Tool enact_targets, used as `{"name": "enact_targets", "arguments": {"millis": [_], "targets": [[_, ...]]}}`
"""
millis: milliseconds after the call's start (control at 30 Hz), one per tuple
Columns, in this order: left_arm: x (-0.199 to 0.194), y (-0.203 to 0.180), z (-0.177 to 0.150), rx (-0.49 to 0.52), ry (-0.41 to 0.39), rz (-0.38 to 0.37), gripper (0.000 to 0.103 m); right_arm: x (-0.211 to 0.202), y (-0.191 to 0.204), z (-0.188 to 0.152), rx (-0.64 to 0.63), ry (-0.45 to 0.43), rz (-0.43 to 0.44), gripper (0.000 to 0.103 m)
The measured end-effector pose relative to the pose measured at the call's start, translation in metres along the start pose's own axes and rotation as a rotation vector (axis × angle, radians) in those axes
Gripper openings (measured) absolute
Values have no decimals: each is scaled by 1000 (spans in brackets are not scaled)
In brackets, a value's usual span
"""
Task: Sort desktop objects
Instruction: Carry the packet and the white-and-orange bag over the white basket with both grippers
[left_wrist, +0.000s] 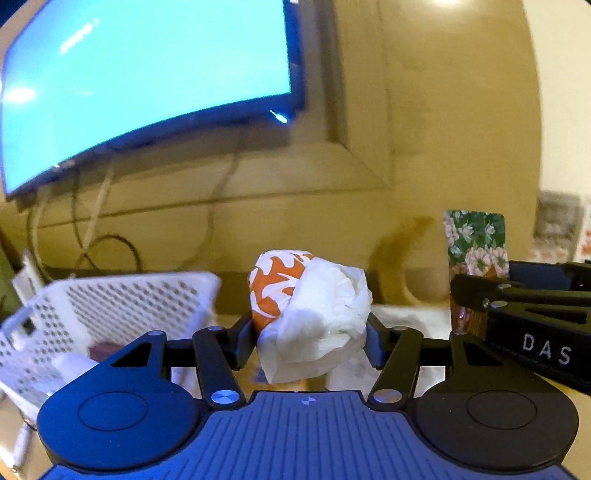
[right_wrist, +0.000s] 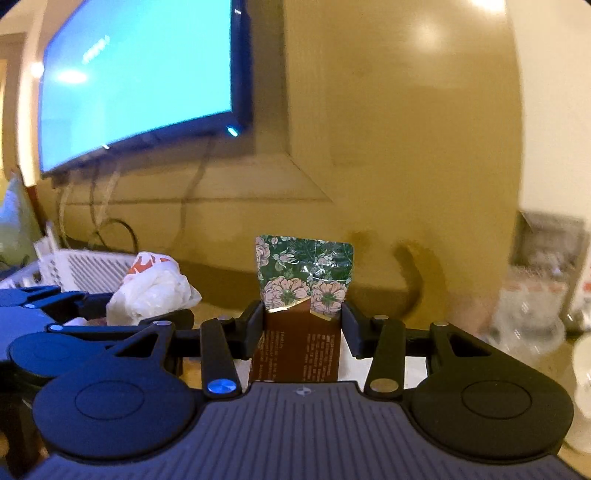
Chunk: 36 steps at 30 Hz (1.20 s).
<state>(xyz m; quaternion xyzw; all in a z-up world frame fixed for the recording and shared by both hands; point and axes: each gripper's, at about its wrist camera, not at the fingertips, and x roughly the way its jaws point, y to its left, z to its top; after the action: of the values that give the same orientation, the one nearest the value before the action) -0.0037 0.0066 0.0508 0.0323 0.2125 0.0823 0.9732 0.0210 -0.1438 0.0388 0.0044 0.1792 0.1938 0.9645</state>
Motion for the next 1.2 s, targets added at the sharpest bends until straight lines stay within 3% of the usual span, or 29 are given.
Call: {"name": "enact_targets", "arguments": {"millis": [200, 367, 700, 933, 1200], "targets": [[-10, 44, 22, -19, -53, 103, 61, 10, 40, 40, -49, -56, 115, 51], [-22, 89, 30, -35, -79, 196, 61, 21, 98, 64, -103, -92, 234, 51], [-23, 190, 27, -66, -57, 340, 61, 55, 197, 81, -133, -64, 382, 51], [4, 234, 21, -80, -9, 342, 61, 83, 235, 79, -129, 37, 396, 51], [38, 258, 9, -89, 102, 299, 62, 115, 252, 69, -128, 170, 344, 51]]}}
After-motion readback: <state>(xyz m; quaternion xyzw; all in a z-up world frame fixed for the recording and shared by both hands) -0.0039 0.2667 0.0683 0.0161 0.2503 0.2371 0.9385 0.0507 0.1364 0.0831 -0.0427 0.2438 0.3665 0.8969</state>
